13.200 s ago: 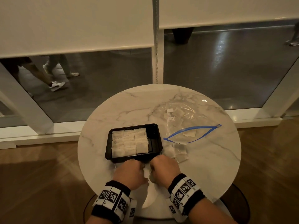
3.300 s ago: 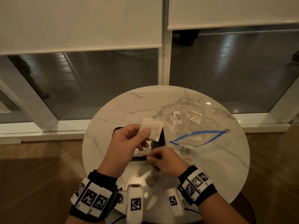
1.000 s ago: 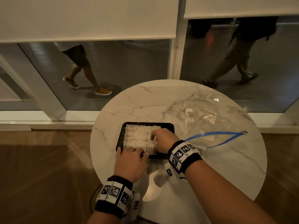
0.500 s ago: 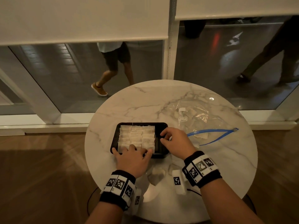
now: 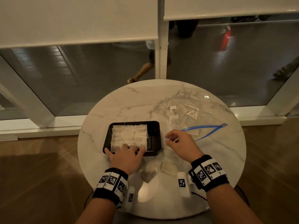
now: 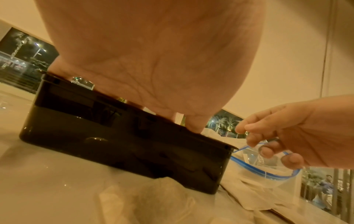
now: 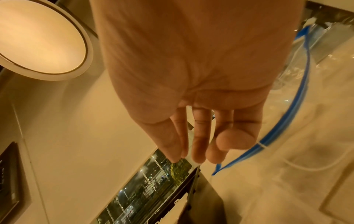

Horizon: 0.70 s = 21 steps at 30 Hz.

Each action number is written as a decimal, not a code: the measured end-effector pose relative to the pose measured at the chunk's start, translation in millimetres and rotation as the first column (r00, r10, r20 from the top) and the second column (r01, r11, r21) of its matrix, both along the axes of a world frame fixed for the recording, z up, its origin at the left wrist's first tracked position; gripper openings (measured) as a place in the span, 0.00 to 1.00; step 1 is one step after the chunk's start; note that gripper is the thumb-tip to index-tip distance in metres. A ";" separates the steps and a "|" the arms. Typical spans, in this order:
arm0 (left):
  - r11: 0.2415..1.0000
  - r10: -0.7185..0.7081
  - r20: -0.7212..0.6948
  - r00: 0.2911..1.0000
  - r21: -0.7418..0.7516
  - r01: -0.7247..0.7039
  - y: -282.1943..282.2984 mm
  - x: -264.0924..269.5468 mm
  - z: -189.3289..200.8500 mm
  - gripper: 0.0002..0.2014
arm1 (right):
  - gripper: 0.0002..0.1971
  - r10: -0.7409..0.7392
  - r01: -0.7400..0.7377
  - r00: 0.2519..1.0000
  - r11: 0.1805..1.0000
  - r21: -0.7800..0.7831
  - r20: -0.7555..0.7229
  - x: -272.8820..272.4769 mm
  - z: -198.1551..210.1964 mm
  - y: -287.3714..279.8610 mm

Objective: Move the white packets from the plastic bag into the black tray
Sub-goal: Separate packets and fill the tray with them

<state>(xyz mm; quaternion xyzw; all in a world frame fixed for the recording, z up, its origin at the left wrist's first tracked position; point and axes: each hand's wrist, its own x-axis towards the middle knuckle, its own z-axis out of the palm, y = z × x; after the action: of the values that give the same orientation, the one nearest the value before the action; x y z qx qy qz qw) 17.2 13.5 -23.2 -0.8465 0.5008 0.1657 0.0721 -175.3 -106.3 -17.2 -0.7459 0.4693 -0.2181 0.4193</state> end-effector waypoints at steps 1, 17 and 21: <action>1.000 0.006 -0.008 1.000 -0.002 -0.006 -0.1 -0.3 1.1 0.26 | 0.04 -0.012 0.011 1.000 1.000 0.008 0.002 -5.4 -0.7 -0.8; 0.826 -0.447 -0.191 0.874 -0.462 0.322 -19.5 -77.8 11.6 0.14 | 0.15 -0.076 0.076 0.947 0.997 -0.012 -0.313 -44.2 -24.6 -4.1; 0.876 -0.467 -0.193 0.863 -0.231 0.422 -39.6 -97.9 0.0 0.18 | 0.26 -0.044 0.037 0.900 0.999 -0.023 -0.434 -39.2 -27.1 -6.9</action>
<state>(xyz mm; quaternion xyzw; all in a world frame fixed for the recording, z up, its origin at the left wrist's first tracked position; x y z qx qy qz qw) -80.7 -26.1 -23.1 -0.6837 0.7010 0.2005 -0.0306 -214.5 -113.1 -44.3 -0.7687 0.5648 -0.0586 0.2945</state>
